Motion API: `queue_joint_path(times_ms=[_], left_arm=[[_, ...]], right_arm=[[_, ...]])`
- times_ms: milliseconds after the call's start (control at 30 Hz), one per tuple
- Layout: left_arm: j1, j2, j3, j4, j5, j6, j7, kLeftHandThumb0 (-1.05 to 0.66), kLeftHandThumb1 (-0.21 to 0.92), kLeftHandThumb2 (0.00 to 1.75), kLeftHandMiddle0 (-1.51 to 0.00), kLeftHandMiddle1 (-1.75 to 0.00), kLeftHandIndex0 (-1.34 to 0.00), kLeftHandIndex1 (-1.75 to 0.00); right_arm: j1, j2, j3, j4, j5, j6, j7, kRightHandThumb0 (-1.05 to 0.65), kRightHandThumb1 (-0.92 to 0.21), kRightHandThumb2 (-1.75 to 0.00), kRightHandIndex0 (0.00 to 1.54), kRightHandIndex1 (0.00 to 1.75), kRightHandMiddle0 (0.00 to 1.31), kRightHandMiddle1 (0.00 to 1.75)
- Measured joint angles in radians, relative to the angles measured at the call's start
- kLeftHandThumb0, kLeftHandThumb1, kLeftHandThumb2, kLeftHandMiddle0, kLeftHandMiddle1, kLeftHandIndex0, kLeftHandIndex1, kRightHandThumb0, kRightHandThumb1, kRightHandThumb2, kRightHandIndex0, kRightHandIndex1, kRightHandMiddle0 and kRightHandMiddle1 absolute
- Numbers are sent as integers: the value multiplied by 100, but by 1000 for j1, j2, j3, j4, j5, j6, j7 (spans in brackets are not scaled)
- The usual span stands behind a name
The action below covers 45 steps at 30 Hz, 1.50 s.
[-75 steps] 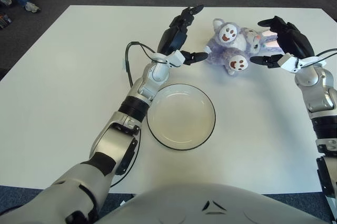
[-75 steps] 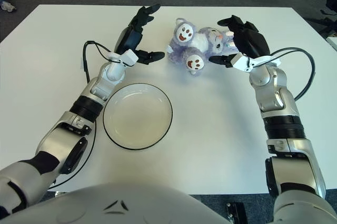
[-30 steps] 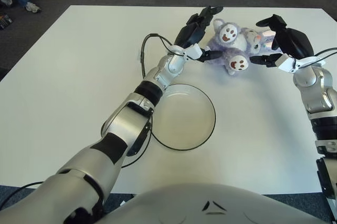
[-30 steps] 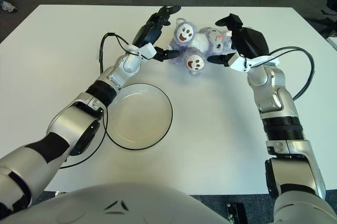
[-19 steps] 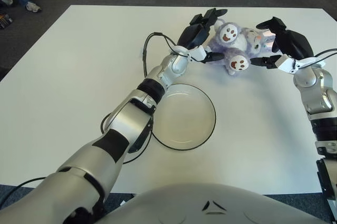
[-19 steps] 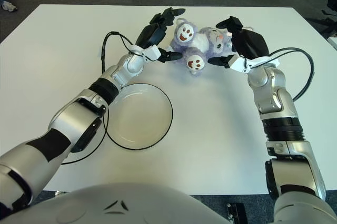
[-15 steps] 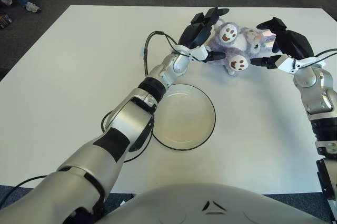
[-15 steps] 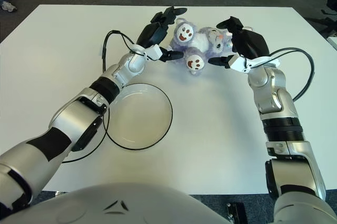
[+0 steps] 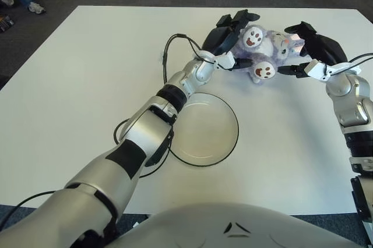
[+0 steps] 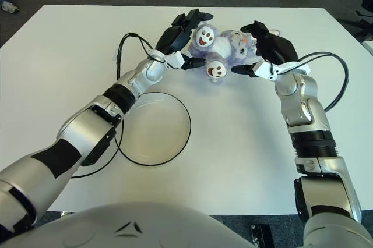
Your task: Put the doll into the plate.
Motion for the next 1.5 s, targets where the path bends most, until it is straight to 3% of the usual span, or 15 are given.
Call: queue_joint_path(times_ms=[100, 200, 233, 267, 300, 400, 500, 567, 767, 967, 1033, 1367, 1500], left_arm=[[-7, -1, -9, 6, 8, 0, 13, -44, 36, 103, -16, -150, -6, -135], [-14, -2, -14, 11, 16, -2, 23, -43, 37, 104, -18, -157, -12, -145], [-15, -3, -16, 12, 18, -4, 25, -43, 42, 99, -19, -160, -19, -148], [-16, -4, -16, 14, 19, -8, 27, -34, 49, 94, -23, -163, -29, -151], [-17, -4, -17, 16, 19, -10, 27, -22, 51, 95, -28, -164, -36, -153], [-17, -6, -17, 17, 20, -15, 27, -8, 50, 99, -35, -164, -47, -158], [-17, -6, -18, 17, 21, -18, 27, -3, 46, 105, -40, -162, -52, -161], [-17, -6, -18, 17, 21, -20, 27, -2, 42, 111, -45, -162, -53, -162], [-17, -6, -17, 16, 21, -20, 33, -1, 29, 128, -64, -168, -53, -158], [-17, -15, -15, 9, 19, -20, 34, -1, 23, 136, -70, -172, -54, -156], [-17, -15, -14, 6, 19, -20, 34, -1, 21, 138, -72, -172, -56, -155], [-13, -19, -4, -24, -2, -19, 27, -1, 15, 143, -77, -173, -63, -149], [-5, -21, 5, -45, -20, -11, 0, -1, 13, 143, -74, -164, -69, -156]], right_arm=[[5, 0, 0, -17, 4, 22, 25, -95, -63, -49, 0, 49, 0, 33], [8, 0, 0, -32, 5, 42, 39, -95, -63, -49, 2, 50, 0, 29], [9, 0, 0, -37, 4, 49, 43, -95, -63, -49, 4, 54, 0, 28], [9, 0, 0, -42, 3, 57, 45, -94, -62, -50, 7, 70, 0, 29], [9, 0, 0, -46, -1, 63, 46, -93, -62, -51, 9, 88, 0, 29], [9, -1, 0, -58, -9, 81, 49, -92, -60, -52, 13, 113, 0, 31], [9, -4, 1, -65, -17, 92, 53, -92, -59, -54, 13, 118, 0, 34], [9, -7, 3, -67, -21, 100, 59, -92, -59, -54, 6, 109, 0, 37], [-29, -28, 40, -17, -50, 92, 85, -94, -59, -53, 1, 132, 0, 55], [-92, -73, 81, 69, -84, 4, 85, -88, -50, -59, 0, 115, 0, 66], [-108, -81, 88, 87, -85, -25, 86, -85, -45, -64, 0, 94, 0, 63], [-161, -107, 140, 178, -131, -144, 74, -80, -40, -71, 0, 106, 0, 61], [-223, -100, 184, 268, -150, -201, 63, -73, -33, -78, 0, 81, 0, 57]])
